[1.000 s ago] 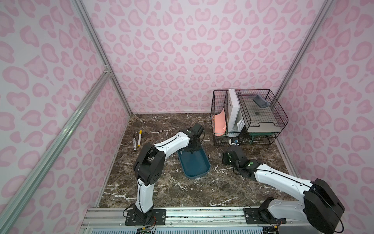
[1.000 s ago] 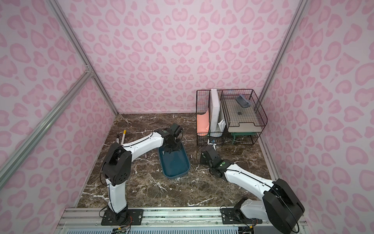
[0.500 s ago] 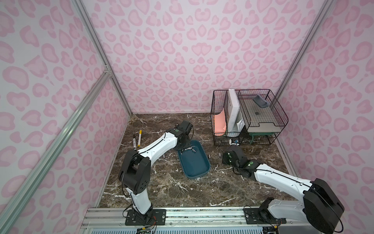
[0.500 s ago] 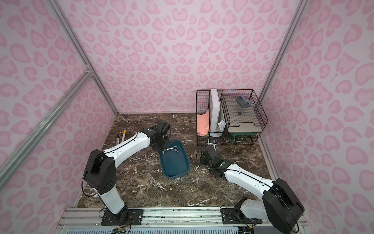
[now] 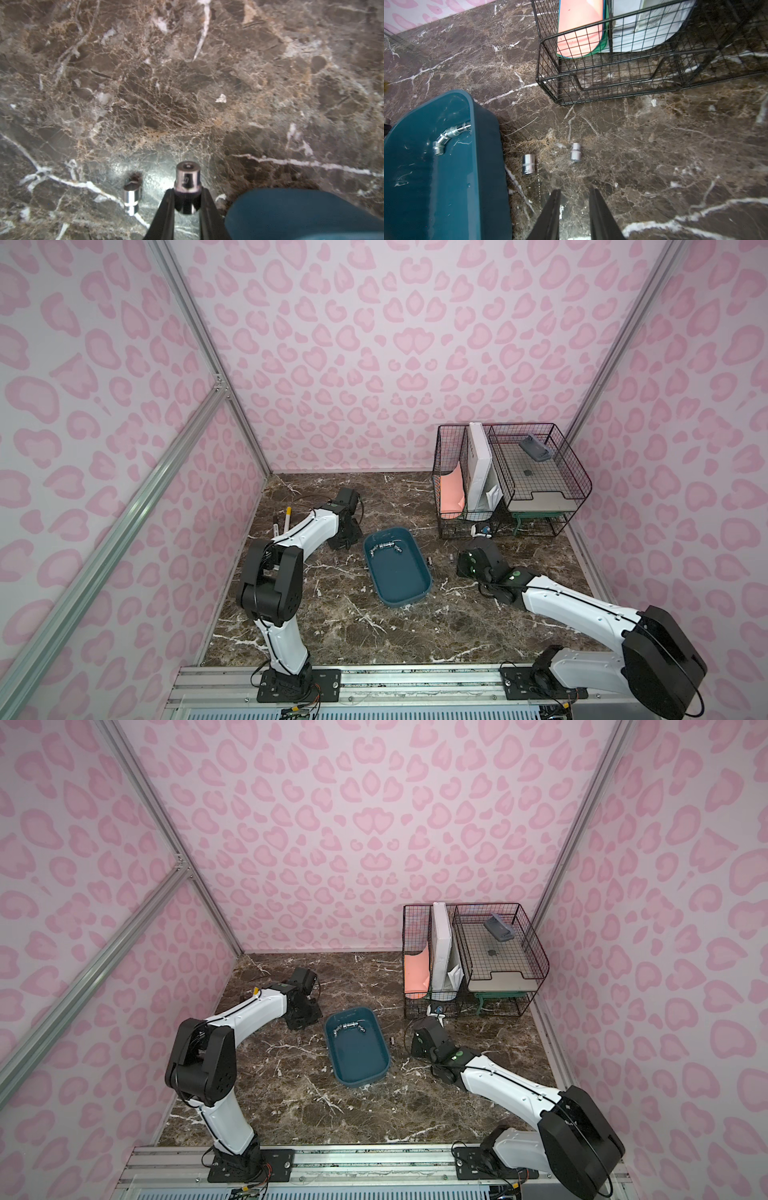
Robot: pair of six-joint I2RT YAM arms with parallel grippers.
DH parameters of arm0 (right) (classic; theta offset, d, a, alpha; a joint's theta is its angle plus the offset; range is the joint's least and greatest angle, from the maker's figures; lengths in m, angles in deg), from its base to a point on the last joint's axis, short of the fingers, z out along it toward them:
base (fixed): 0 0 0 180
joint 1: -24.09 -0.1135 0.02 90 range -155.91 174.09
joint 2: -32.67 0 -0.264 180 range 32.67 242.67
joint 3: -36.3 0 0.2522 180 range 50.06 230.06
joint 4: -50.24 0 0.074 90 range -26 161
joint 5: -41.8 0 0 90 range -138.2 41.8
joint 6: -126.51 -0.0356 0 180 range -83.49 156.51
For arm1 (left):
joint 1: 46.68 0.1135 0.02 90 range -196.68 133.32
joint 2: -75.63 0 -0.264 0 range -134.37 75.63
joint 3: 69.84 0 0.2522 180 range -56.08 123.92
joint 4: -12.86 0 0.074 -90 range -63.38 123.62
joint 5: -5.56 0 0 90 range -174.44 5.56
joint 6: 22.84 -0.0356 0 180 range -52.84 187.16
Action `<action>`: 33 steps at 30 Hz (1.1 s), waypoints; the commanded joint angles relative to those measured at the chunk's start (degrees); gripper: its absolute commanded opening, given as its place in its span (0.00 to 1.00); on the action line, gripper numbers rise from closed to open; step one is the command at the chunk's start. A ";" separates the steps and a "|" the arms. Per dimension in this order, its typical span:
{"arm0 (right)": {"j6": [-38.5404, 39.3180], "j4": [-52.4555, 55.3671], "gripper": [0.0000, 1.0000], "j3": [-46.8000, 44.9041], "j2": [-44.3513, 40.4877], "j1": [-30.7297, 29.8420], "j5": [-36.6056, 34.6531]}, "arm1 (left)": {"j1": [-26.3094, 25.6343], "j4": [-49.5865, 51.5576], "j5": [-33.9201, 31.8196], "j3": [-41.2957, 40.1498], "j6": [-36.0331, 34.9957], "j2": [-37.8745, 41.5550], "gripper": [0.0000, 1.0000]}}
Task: Take out the socket from the storage box
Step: Place the socket head at the center of the board.
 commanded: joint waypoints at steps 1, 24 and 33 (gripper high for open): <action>-0.44 -2.00 0.28 0.10 0.36 0.23 0.56 | 1.08 -1.47 1.85 -0.06 -1.89 -1.32 0.13; -0.53 -1.73 0.28 0.41 1.06 0.59 0.93 | 1.93 -3.22 3.14 -1.12 -2.25 -5.18 0.18; -0.51 -1.80 0.28 0.48 1.16 0.65 0.93 | 1.88 -3.07 2.97 -1.20 -2.42 -5.22 0.22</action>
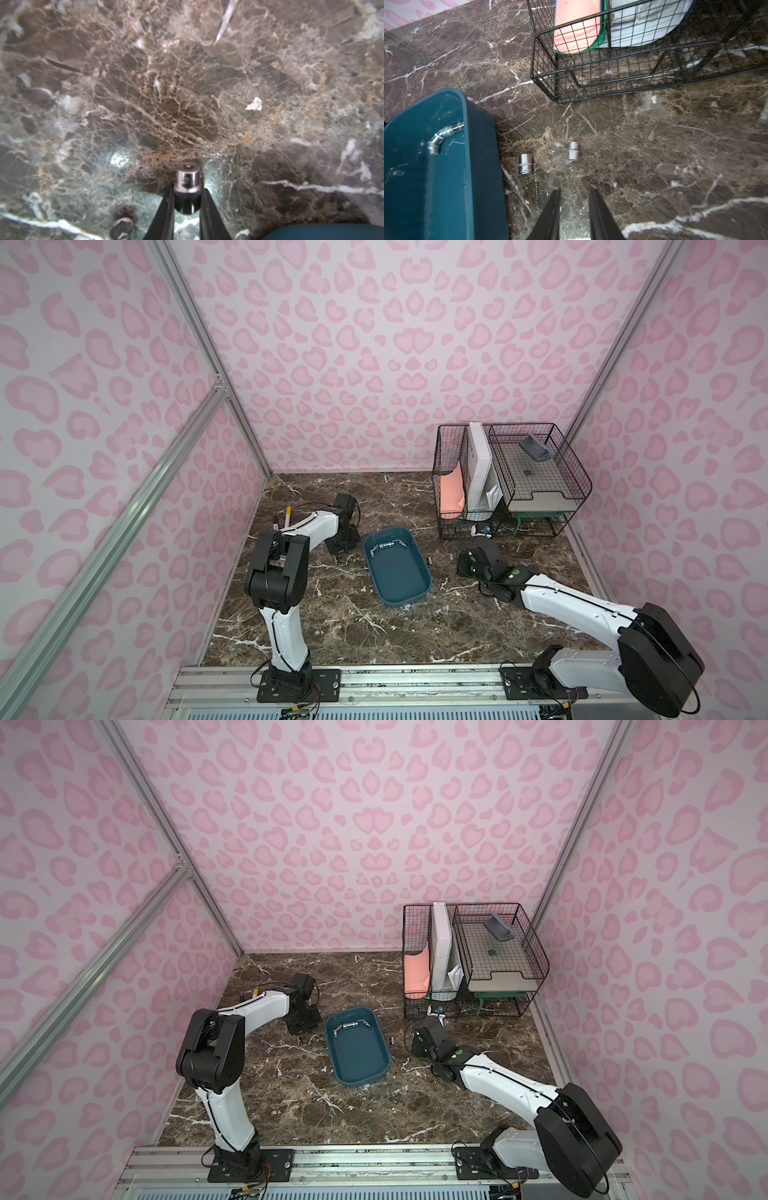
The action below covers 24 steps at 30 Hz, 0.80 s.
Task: Take out the socket from the storage box
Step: Place the socket head at the center of the board.
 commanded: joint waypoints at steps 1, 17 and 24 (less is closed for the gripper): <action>-0.41 -1.74 0.28 0.37 0.09 -0.03 -0.01 | -0.02 -0.32 -0.21 -0.14 -0.68 0.10 0.23; -0.49 -1.59 0.29 0.57 0.26 0.04 -0.07 | 0.00 0.02 0.22 -0.92 -1.72 2.29 0.32; -0.44 -1.50 0.29 0.84 0.71 0.04 -0.04 | 0.00 2.12 0.79 -0.47 -2.84 5.05 0.41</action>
